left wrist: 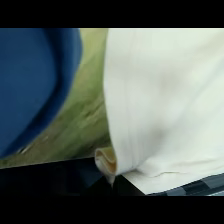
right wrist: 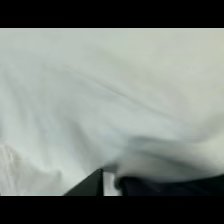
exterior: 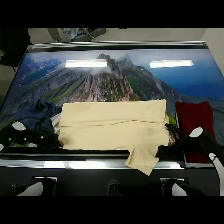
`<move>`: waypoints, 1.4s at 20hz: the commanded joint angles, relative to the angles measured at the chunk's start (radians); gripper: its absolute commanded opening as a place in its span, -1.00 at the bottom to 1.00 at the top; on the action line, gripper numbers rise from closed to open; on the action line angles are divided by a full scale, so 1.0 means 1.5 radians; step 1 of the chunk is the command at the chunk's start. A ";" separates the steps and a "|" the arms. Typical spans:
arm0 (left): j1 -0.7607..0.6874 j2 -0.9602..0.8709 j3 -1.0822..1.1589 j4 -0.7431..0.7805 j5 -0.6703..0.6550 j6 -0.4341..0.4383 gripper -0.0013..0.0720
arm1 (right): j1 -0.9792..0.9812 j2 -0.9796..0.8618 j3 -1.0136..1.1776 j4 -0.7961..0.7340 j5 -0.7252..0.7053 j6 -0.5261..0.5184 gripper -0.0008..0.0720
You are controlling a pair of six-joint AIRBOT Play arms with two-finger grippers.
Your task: Fold the shirts.
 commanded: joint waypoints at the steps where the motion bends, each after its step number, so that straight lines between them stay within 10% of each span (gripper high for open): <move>1: 0.000 -0.001 0.000 0.004 0.012 0.001 -0.89 | 0.001 -0.012 -0.016 0.006 -0.105 0.000 -0.86; 12: -0.005 0.102 0.162 -0.045 -0.013 -0.012 -0.91 | 0.004 0.071 0.235 0.014 -0.001 -0.066 -0.88; 21: -0.058 -0.284 0.590 -0.044 -0.078 -0.072 -0.91 | 0.069 -0.298 0.605 0.044 -0.097 0.021 -0.87; 28: -0.081 -0.435 0.676 -0.045 -0.089 -0.107 -0.90 | 0.069 -0.395 0.625 0.095 -0.160 0.020 -0.86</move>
